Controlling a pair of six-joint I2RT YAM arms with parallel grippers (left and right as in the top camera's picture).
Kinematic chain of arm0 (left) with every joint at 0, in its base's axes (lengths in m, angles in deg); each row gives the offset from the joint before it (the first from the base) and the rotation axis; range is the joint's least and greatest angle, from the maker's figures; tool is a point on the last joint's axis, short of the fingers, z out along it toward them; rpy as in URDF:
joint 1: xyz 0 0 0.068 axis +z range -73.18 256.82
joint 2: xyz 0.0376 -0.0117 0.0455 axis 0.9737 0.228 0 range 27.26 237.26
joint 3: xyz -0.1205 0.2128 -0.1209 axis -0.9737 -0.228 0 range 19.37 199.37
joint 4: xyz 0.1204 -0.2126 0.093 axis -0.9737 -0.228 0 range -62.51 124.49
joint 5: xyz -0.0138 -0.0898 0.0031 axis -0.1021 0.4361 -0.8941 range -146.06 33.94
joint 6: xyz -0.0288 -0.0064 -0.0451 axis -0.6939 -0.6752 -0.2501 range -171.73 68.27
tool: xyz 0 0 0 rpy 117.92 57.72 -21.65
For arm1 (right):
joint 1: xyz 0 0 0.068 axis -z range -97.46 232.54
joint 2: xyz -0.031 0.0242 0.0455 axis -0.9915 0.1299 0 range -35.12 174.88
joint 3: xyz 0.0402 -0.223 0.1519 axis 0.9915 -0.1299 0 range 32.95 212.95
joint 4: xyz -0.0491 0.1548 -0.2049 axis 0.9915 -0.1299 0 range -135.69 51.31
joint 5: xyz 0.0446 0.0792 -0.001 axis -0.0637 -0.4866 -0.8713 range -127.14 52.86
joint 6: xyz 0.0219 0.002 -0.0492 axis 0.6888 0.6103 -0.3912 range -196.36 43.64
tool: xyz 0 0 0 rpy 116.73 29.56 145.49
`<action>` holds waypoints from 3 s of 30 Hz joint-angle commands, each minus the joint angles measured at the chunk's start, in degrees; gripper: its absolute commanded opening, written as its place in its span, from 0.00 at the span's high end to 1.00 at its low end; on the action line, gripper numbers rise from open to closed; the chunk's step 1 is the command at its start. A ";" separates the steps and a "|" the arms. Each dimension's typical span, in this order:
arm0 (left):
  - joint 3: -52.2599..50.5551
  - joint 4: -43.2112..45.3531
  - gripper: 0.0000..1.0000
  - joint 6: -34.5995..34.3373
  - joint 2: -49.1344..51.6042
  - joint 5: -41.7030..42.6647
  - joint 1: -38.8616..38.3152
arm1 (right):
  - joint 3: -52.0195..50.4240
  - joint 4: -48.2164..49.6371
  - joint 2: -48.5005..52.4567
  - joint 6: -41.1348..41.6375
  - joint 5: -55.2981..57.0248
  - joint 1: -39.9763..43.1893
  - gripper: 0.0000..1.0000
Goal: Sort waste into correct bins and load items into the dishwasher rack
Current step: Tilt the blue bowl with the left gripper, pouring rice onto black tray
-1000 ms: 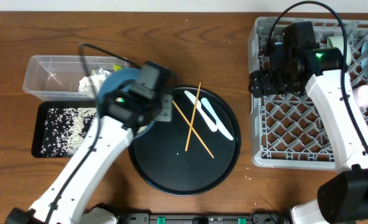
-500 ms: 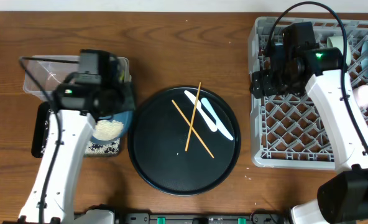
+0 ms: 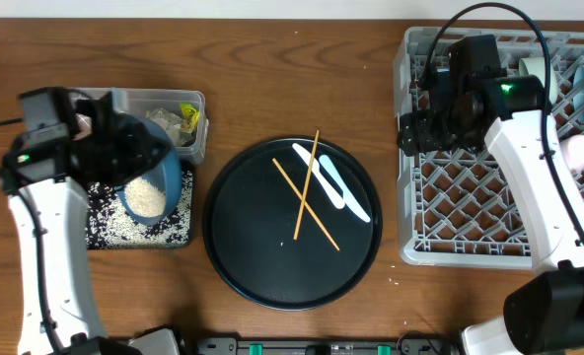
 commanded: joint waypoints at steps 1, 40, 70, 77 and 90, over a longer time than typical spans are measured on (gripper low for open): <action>-0.15 -0.07 0.94 6.56 -0.55 16.15 4.68 | -0.02 -0.17 0.13 0.63 0.37 0.35 0.18; -0.90 -0.09 0.94 17.62 1.92 43.67 15.67 | -0.02 -0.22 0.13 0.63 0.37 0.98 0.18; -0.90 -4.09 0.94 16.98 2.01 46.90 18.51 | -0.02 -0.42 0.13 0.63 0.37 0.98 0.18; -0.90 -4.83 0.94 15.85 2.14 41.07 18.69 | -0.02 -0.79 0.13 0.63 0.37 0.98 0.18; -0.90 -5.03 0.94 12.63 2.69 37.83 18.88 | -0.02 -0.83 0.13 0.63 0.37 0.98 0.18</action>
